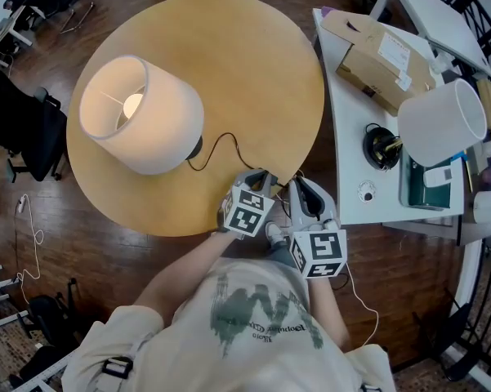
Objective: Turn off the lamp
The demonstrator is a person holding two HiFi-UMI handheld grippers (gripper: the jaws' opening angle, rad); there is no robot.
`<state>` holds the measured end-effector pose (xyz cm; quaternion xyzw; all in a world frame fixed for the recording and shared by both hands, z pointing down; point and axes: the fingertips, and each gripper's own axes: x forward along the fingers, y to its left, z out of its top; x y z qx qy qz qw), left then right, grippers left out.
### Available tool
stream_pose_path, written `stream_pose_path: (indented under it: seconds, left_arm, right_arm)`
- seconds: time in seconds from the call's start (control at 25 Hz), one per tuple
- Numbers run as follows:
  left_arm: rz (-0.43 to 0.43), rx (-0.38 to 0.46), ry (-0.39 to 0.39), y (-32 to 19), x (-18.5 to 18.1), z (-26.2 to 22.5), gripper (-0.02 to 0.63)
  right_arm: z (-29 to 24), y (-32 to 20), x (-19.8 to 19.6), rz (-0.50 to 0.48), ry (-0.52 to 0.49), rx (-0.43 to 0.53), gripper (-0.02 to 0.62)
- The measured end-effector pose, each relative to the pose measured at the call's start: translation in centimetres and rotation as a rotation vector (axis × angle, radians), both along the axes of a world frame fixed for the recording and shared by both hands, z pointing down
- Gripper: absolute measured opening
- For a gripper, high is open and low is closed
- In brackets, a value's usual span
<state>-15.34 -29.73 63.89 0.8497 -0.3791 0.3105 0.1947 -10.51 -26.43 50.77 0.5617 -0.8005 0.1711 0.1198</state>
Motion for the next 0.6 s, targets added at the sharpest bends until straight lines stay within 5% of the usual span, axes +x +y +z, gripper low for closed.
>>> stream_pose_path:
  seconds: [0.24,0.4,0.6]
  left_arm:
    - [-0.019,-0.031,0.039,-0.20,-0.07,0.13,0.006]
    - [-0.095,-0.136,0.165,-0.42,-0.46,0.73,0.000]
    - [-0.067,-0.082,0.116,-0.44,-0.53,1.00,0.000]
  right_arm:
    - [0.11,-0.04,-0.15,-0.006,-0.002,-0.003,0.021]
    - [0.31,-0.10,-0.09,-0.010,-0.004,-0.011,0.021]
    - [0.56,-0.26,-0.68,-0.026,-0.006,-0.017,0.021]
